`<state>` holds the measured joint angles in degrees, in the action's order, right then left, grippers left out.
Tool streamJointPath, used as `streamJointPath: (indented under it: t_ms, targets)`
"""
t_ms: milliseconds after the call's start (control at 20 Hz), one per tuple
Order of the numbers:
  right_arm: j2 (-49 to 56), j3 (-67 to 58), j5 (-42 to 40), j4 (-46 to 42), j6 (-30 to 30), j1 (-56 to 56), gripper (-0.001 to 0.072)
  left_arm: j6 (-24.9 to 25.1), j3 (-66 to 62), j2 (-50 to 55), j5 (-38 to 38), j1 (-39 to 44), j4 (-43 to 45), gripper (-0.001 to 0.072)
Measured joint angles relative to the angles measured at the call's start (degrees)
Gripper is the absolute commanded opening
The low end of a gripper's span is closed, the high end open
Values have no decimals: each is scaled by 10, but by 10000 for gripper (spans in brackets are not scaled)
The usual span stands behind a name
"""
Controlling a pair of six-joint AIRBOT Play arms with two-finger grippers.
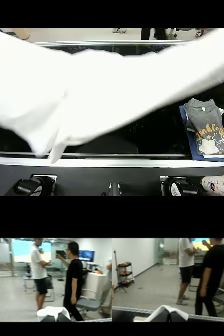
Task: Fold the shirts.
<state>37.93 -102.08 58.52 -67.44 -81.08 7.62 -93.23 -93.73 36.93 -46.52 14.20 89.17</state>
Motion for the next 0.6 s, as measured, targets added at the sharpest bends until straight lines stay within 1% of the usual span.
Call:
streamJointPath:
  t_ms: [100, 150, 250, 350, 450, 550, 600]
  targets:
    - [18, -4, -5, -61, -28, 0, 18, -15, 0, 14, -37, -1, 62, 24]
    - [32, -5, -7, -80, -36, 0, 18, -20, 7, 25, -69, -1, 85, 23]
    - [82, -7, -24, -104, -51, 0, 18, -27, 42, 46, -127, -1, 114, 24]
    - [156, -7, -45, -111, -69, 0, 19, -44, 110, 63, -159, -1, 131, 25]
    - [244, -8, -77, -93, -85, 0, 19, -67, 198, 77, -160, -1, 129, 25]
    - [339, -8, -102, -35, -96, 0, 19, -94, 291, 88, -124, -1, 107, 25]
    - [384, -8, -102, 1, -101, 0, 19, -107, 336, 95, -101, -1, 88, 25]
